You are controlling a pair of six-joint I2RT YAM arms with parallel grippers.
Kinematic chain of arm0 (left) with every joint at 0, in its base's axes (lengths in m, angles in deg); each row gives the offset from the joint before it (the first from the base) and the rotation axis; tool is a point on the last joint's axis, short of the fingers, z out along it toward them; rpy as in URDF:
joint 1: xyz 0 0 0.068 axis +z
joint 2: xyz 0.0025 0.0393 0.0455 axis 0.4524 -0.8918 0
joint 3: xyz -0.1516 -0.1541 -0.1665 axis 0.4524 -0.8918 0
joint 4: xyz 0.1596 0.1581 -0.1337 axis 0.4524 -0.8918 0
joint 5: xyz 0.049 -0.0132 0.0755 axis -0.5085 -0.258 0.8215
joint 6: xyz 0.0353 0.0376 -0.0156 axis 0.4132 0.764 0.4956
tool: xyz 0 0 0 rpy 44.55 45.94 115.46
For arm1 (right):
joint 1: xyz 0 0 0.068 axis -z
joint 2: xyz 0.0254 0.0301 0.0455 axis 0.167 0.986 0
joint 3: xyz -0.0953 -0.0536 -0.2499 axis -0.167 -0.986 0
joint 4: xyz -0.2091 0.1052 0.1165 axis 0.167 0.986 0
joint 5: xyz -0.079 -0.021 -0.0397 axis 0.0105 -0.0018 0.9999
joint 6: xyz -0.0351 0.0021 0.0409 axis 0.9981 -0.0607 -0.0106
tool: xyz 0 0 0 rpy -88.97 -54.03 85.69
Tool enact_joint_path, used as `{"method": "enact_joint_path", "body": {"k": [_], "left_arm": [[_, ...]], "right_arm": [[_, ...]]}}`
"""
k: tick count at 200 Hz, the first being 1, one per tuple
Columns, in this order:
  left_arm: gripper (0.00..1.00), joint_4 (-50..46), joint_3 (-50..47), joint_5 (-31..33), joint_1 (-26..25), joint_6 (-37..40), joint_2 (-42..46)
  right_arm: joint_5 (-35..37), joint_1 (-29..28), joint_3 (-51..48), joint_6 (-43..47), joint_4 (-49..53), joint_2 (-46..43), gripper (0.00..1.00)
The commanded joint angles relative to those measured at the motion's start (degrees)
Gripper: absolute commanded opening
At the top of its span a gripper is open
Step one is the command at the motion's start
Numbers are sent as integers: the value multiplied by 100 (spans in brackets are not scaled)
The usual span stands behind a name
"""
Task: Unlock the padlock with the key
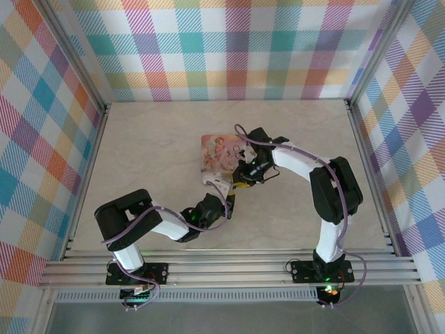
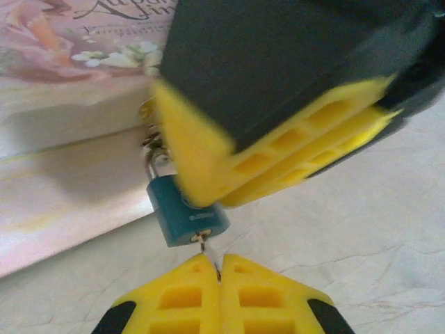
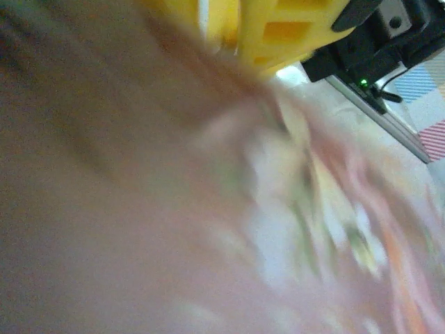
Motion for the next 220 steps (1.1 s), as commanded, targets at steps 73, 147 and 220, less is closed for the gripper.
{"method": "enact_joint_path", "body": {"k": [73,147,220], "left_arm": [[0,738,-297,-89,-76,-783,-722],[0,270,-301,-67,-43,-701,-258],[0,107,-181,-404,71,-824,-127]], "right_arm": [[-406,-15,-448,-902,-185,-175,35],[585,-103,-708,-1379,-394,-577,45],[1151,-501,-814,-1644,-706,-568,46]]}}
